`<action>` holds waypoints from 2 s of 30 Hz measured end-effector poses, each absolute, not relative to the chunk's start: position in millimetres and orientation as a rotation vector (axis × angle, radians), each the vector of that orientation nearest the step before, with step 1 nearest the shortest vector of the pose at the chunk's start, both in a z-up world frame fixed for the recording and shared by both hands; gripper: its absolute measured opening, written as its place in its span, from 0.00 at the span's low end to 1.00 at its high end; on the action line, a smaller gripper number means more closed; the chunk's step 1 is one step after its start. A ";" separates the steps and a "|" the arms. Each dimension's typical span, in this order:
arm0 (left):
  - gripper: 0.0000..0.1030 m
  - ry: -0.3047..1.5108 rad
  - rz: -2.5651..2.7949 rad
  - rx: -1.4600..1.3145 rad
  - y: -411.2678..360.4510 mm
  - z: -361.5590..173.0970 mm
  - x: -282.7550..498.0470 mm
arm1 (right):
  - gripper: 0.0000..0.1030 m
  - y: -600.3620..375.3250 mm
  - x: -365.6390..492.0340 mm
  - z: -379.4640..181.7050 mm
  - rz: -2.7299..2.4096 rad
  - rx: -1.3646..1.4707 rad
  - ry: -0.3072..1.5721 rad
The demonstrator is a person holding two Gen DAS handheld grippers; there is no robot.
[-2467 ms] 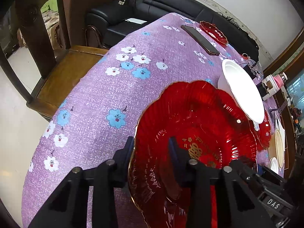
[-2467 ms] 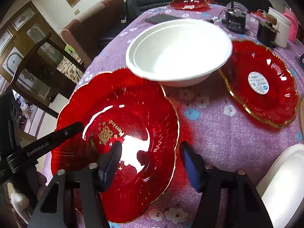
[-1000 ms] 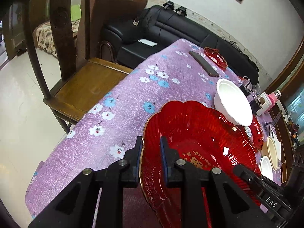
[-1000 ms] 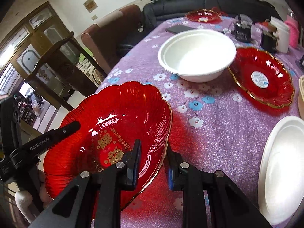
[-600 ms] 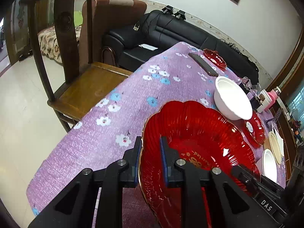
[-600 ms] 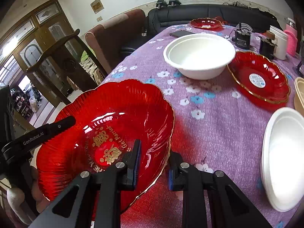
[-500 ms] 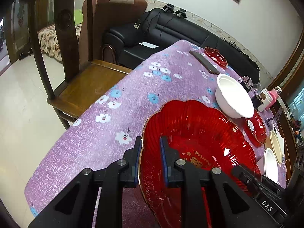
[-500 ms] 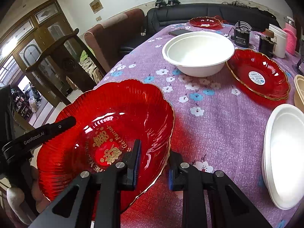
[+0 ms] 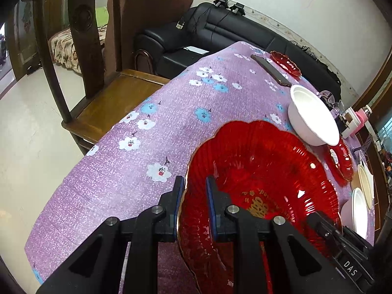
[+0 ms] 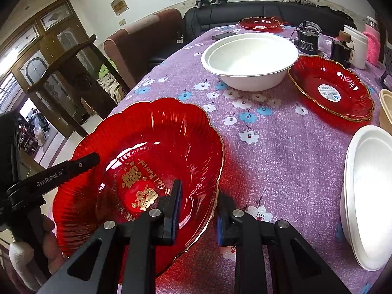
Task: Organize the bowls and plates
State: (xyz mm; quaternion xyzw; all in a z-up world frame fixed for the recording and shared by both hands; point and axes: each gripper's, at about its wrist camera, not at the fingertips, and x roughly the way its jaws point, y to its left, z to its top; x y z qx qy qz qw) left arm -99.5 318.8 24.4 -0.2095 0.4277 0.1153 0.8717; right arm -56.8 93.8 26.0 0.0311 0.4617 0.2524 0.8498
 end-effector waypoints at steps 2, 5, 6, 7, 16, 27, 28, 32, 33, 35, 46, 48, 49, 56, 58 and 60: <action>0.16 0.892 0.241 -0.438 318.6 24.0 -99.2 | 0.24 94.1 -55.6 25.4 0.528 0.061 0.970; 0.17 0.890 0.243 -0.432 317.2 24.7 -96.3 | 0.24 94.3 -53.3 23.8 0.520 0.056 0.974; 0.17 0.890 0.243 -0.430 316.4 24.7 -94.7 | 0.24 93.9 -52.2 22.9 0.517 0.056 0.975; 0.17 0.893 0.243 -0.426 315.1 24.4 -93.1 | 0.24 93.3 -51.1 21.9 0.516 0.058 0.975; 0.18 0.895 0.250 -0.400 310.1 24.3 -88.4 | 0.24 93.1 -45.9 16.8 0.519 0.058 0.984; 0.20 0.911 0.276 -0.386 305.4 25.8 -84.5 | 0.25 94.0 -45.8 18.3 0.515 0.041 0.986; 0.22 0.914 0.277 -0.390 305.4 25.9 -85.7 | 0.25 93.4 -45.9 18.7 0.512 0.042 0.982; 0.35 0.896 0.274 -0.397 303.0 33.6 -92.9 | 0.27 89.9 -48.2 24.5 0.504 0.042 0.956; 0.42 0.887 0.275 -0.399 302.7 36.5 -95.3 | 0.32 88.6 -48.7 26.6 0.502 0.042 0.948; 0.50 0.862 0.283 -0.401 301.9 43.9 -100.9 | 0.41 84.5 -51.5 32.4 0.498 0.043 0.927; 0.69 0.785 0.343 -0.385 288.5 77.3 -137.6 | 0.56 53.8 -84.3 70.3 0.487 0.057 0.796; 0.74 0.761 0.360 -0.361 279.3 85.8 -145.2 | 0.64 45.9 -94.6 80.3 0.474 0.051 0.747; 0.76 0.747 0.366 -0.353 274.8 90.1 -148.7 | 0.66 41.7 -99.6 86.4 0.465 0.045 0.718; 0.83 0.675 0.343 -0.268 230.9 116.1 -165.0 | 0.95 12.0 -142.6 120.6 0.298 -0.040 0.467; 0.85 0.650 0.342 -0.237 217.2 122.4 -169.3 | 0.97 0.6 -149.1 125.9 0.268 -0.047 0.434; 0.88 0.624 0.341 -0.207 203.1 128.4 -174.1 | 0.98 -10.3 -152.4 127.8 0.254 -0.040 0.426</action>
